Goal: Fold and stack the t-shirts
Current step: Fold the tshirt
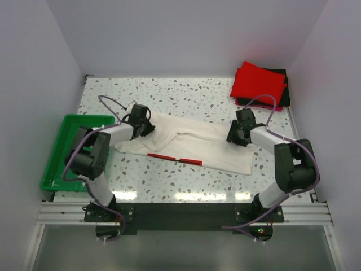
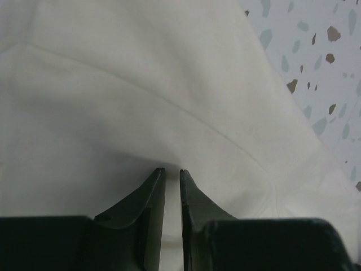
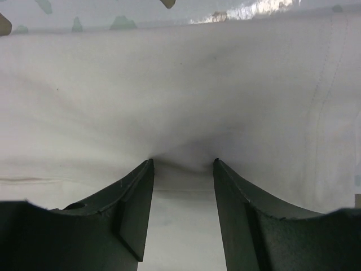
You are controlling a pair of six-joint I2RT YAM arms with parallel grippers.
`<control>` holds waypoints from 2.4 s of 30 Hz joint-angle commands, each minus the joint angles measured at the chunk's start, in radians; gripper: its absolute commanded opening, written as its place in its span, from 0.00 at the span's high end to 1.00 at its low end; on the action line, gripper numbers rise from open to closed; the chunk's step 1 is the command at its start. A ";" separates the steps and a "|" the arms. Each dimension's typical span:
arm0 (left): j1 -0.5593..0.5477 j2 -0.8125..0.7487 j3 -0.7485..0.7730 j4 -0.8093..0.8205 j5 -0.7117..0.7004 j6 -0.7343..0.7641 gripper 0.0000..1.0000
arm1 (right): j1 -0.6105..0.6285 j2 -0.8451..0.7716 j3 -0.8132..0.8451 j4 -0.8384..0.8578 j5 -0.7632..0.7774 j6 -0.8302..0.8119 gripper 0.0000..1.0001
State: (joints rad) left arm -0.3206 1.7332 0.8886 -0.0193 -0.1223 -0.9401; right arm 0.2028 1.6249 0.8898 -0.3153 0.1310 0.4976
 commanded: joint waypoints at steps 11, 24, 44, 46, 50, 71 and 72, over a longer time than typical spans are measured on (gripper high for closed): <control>0.048 0.511 0.676 -0.205 0.025 0.178 0.76 | 0.209 -0.382 -0.385 0.197 -0.203 0.375 0.50; 0.083 0.917 1.191 0.108 0.508 0.201 0.34 | 0.667 -0.182 -0.215 0.459 -0.112 0.622 0.49; 0.124 0.478 0.827 0.331 0.483 0.210 0.27 | 0.580 -0.102 0.028 -0.038 0.153 -0.034 0.33; 0.124 0.382 0.762 0.337 0.455 0.218 0.27 | 0.580 -0.080 0.008 -0.030 0.177 -0.050 0.29; 0.124 0.235 0.575 0.338 0.417 0.208 0.27 | 0.586 -0.059 -0.014 -0.033 0.187 -0.056 0.29; 0.087 -0.513 -0.103 0.053 0.162 0.080 0.30 | 0.957 0.201 0.138 0.094 0.021 0.506 0.29; 0.087 -0.532 -0.114 -0.012 0.145 0.078 0.33 | 0.957 0.182 0.139 0.088 0.047 0.504 0.29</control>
State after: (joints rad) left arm -0.2279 1.2758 0.8116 0.0982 0.0944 -0.8547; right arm 1.1461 1.7760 1.0393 -0.2260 0.2436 0.8772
